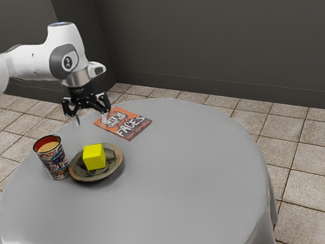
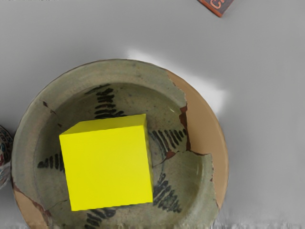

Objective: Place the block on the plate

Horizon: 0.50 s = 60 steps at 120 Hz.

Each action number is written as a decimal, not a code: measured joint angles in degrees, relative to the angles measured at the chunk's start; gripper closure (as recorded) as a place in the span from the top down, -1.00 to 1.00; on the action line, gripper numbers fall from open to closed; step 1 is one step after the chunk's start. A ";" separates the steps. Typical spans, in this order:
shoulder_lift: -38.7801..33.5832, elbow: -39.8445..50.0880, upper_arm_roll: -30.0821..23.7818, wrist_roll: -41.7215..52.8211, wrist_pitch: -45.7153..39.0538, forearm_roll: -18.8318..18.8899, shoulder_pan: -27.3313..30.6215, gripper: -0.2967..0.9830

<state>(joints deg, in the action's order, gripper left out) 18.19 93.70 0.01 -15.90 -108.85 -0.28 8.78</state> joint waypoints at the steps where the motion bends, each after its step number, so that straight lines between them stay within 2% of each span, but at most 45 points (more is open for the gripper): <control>1: -0.24 -0.01 -0.08 0.09 0.20 0.00 -0.08 0.52; 32: -9.42 -0.56 -2.18 3.52 8.42 -0.10 -3.02 0.53; 60: -16.86 -5.26 -8.28 5.93 17.00 -0.03 -3.53 0.54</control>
<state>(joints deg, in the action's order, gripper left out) 1.34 88.45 -8.26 -9.96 -91.85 -0.31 5.25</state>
